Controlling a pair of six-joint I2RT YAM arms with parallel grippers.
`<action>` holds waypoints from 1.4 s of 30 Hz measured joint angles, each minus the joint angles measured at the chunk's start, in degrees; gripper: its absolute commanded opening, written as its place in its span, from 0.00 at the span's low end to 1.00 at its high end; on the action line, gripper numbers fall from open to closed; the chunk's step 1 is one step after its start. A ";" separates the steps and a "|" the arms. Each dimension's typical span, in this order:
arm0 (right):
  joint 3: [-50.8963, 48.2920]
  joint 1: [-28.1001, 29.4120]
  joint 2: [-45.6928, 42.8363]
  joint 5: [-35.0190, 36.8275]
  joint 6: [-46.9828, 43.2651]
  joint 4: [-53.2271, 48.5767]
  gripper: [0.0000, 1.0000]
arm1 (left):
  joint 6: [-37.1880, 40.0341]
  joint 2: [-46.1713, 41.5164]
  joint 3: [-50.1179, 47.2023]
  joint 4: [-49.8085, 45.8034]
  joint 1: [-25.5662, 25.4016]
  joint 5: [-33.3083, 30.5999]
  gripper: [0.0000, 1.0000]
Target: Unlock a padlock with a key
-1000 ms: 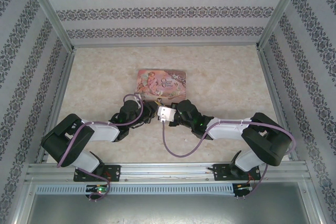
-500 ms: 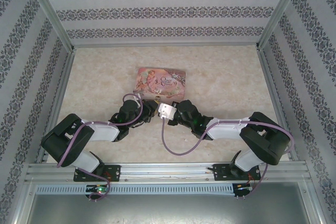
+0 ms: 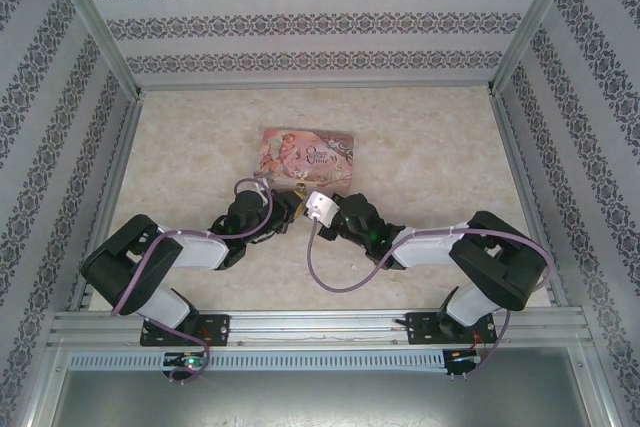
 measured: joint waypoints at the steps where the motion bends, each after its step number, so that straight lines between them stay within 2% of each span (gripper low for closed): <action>1: -0.15 0.11 0.15 0.07 0.70 0.39 0.00 | 0.00 0.11 -0.02 0.02 0.00 0.02 0.10; 8: -1.73 1.09 2.27 0.59 3.91 4.33 0.00 | 0.04 0.50 -1.11 -0.02 -0.02 0.13 0.14; 14: -2.89 1.31 2.95 0.72 5.77 7.37 0.00 | 1.01 -0.26 -1.14 -1.49 -0.02 0.26 0.23; 22: -6.25 1.33 4.37 0.87 9.70 12.52 0.00 | 4.66 -8.20 -1.09 -8.04 0.00 -0.79 0.32; 28: -7.85 1.33 4.37 0.87 13.44 15.28 0.00 | 10.25 -18.21 -0.26 -20.06 0.00 -3.85 0.37; 35: -9.25 1.29 4.33 0.87 19.47 17.46 0.00 | 22.14 -31.69 7.50 -39.82 0.00 -10.88 0.44; 42: -12.04 0.15 2.51 0.59 26.64 18.64 0.00 | 29.62 -39.60 9.38 -48.83 0.00 -17.42 0.47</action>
